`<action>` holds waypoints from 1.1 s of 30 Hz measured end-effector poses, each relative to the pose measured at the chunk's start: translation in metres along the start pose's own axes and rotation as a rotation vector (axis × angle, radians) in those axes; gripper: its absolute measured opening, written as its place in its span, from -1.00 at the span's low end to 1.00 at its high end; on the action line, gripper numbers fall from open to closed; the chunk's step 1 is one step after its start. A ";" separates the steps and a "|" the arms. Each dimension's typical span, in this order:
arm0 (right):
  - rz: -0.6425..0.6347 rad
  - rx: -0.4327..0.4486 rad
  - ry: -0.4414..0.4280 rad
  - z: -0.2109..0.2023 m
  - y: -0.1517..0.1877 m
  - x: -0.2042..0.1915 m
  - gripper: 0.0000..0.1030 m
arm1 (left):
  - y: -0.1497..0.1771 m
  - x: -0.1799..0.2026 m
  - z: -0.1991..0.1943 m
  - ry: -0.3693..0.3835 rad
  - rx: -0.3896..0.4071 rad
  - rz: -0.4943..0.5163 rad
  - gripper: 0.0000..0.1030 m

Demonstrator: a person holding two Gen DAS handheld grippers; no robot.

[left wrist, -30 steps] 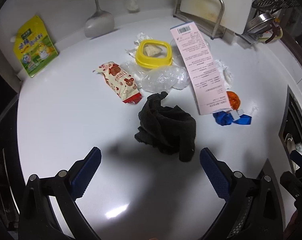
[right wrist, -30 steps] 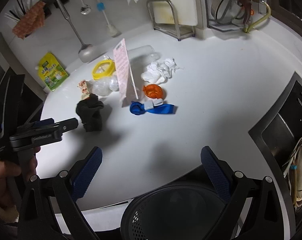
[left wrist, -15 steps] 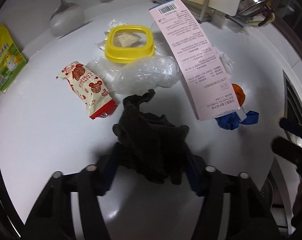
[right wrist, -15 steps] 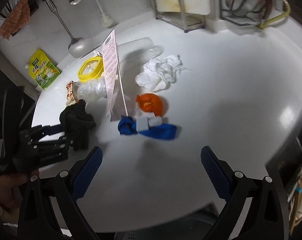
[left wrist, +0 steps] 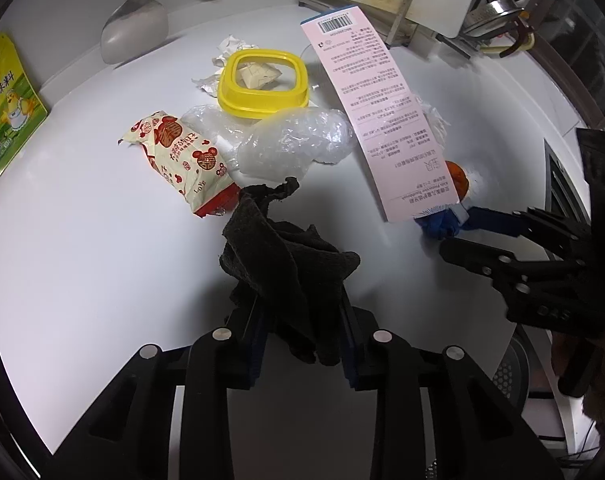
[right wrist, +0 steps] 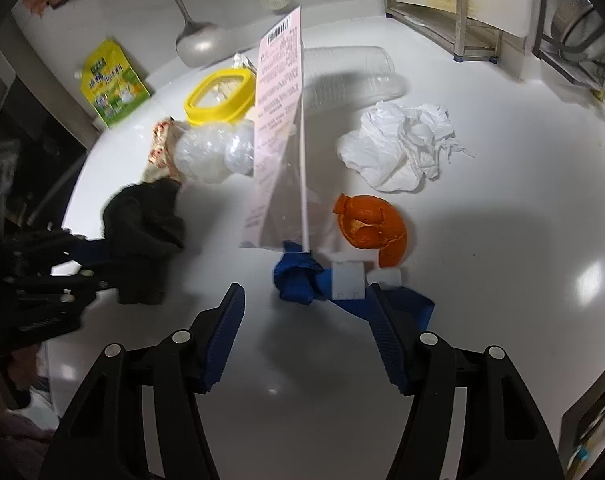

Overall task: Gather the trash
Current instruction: 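Grasp the black cloth with the left tool while the right tool grasps the blue balloon, then carry the black cloth and blue balloon over the grey mesh bin with both tools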

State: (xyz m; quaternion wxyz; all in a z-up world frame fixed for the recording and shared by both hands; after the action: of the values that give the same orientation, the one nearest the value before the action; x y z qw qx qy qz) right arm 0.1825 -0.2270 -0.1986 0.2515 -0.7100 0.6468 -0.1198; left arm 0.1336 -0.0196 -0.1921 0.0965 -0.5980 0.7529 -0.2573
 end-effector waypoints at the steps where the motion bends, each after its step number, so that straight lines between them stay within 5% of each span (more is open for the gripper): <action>1: 0.001 -0.004 -0.004 0.002 0.000 0.001 0.03 | 0.001 0.000 0.000 0.016 -0.005 -0.005 -0.45; 17: -0.002 0.006 -0.041 -0.002 0.003 -0.008 -0.93 | 0.004 -0.003 -0.010 0.012 0.004 -0.048 -0.45; 33: 0.039 0.126 -0.033 -0.076 0.005 -0.006 -0.96 | -0.003 0.003 -0.051 0.014 0.116 -0.026 -0.48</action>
State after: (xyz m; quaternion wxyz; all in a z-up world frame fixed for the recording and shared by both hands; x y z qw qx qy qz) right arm 0.1397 -0.2367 -0.1362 0.3085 -0.6818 0.6476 -0.1437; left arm 0.1125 -0.0092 -0.1471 0.1223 -0.5992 0.7296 -0.3061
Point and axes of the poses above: each gripper's, at about its wrist camera, not at the fingertips, and z roughly the way its jaws point, x to its right, y to its underside, the point moved 6 cm from there along z, roughly the way its jaws point, and after that the axes turned 9 degrees about x, right-handed, at the moved point
